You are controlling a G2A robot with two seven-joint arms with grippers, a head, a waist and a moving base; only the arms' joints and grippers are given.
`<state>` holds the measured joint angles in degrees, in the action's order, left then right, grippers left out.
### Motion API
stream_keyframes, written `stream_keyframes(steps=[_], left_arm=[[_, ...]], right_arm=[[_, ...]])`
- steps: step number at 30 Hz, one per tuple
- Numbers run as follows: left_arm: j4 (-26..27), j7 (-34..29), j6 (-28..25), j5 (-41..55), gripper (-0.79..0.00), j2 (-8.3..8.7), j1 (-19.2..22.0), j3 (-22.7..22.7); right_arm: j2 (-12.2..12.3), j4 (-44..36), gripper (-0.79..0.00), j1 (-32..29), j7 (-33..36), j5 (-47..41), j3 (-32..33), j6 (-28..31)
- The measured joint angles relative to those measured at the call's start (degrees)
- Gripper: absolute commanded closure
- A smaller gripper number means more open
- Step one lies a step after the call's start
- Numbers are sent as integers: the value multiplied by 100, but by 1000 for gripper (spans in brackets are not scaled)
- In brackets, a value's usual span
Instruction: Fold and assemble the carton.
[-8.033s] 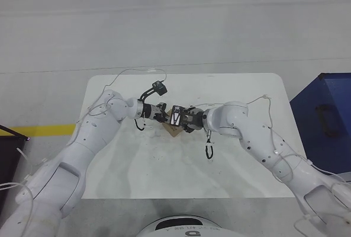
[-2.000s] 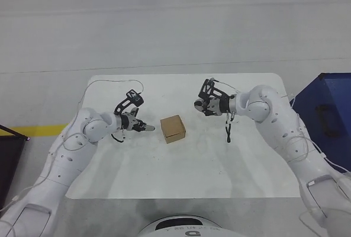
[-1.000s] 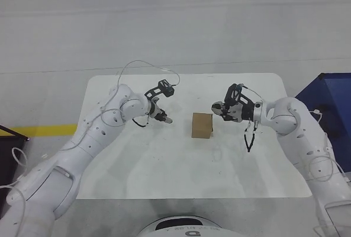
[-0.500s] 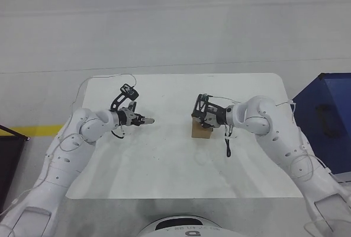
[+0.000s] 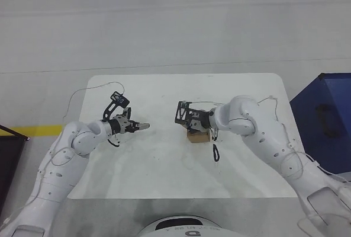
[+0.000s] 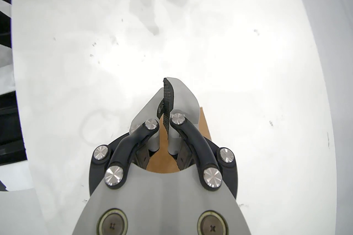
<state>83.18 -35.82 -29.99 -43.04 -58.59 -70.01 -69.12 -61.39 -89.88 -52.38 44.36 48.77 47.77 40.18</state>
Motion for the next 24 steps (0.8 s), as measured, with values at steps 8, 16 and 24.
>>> stream_keyframes(steps=[8, 16, 24], left_arm=[[543, -839, 386, -41, -785, -118, 729, 525], [414, -1744, 865, 240, -785, -542, 2032, 1930], [-614, -1880, 999, 258, -785, -1139, 3150, 3292]], right_arm=[[469, -181, 0, -1052, -1174, -457, 1873, 790], [795, 523, 0, -2220, -2524, -874, 3936, 1588], [900, 686, 0, -2552, -2737, -899, 4419, 1783]])
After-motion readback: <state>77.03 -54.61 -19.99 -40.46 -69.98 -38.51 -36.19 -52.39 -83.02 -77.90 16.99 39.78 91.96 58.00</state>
